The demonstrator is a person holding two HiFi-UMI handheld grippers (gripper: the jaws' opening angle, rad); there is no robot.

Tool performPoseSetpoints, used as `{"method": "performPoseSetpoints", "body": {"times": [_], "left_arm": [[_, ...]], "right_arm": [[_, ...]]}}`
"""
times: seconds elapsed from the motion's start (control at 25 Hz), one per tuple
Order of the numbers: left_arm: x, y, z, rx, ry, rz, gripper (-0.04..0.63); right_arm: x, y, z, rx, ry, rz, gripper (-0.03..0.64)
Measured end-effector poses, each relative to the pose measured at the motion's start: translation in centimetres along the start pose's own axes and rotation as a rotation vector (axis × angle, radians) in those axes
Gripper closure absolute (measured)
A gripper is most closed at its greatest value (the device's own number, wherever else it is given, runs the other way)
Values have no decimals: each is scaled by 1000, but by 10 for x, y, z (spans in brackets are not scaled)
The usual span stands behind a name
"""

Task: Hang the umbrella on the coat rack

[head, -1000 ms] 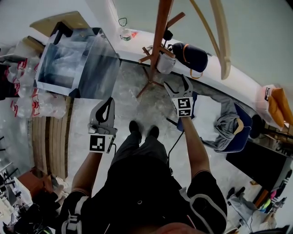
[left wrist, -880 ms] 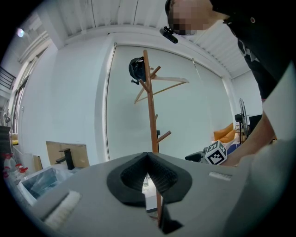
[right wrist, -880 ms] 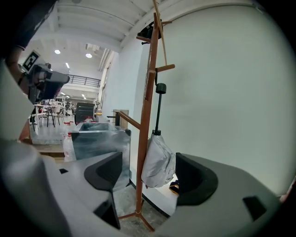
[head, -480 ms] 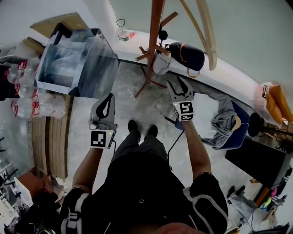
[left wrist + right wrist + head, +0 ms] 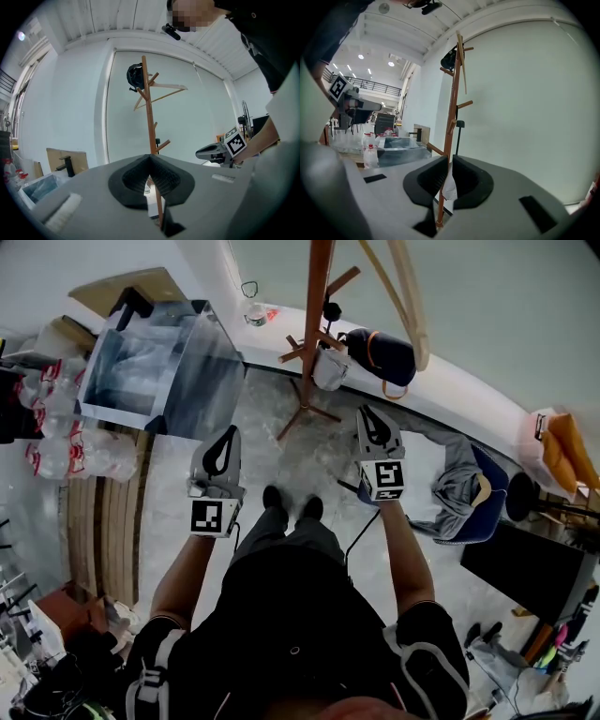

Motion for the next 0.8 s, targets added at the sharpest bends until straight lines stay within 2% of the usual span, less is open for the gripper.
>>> {"method": "performPoseSetpoints", "body": {"times": [0.12, 0.36, 0.8], "left_arm": [[-2, -3, 3, -9, -5, -3, 594], [-7, -8, 8, -12, -13, 5, 594], [-15, -18, 22, -11, 0, -40, 595]], "right_arm": [[0, -11, 11, -11, 12, -3, 612], [-2, -32, 32, -15, 30, -34, 615], [-1, -73, 77, -49, 101, -35, 615]]}}
Point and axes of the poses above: the fingertips, and each gripper's own axes: z backward along the fingers, x to its left, y out of its underside, the point moved 5 cm from there along z, backward along the fingers, and after that the axes turned 5 degrees about z, right-handed, at the moved point
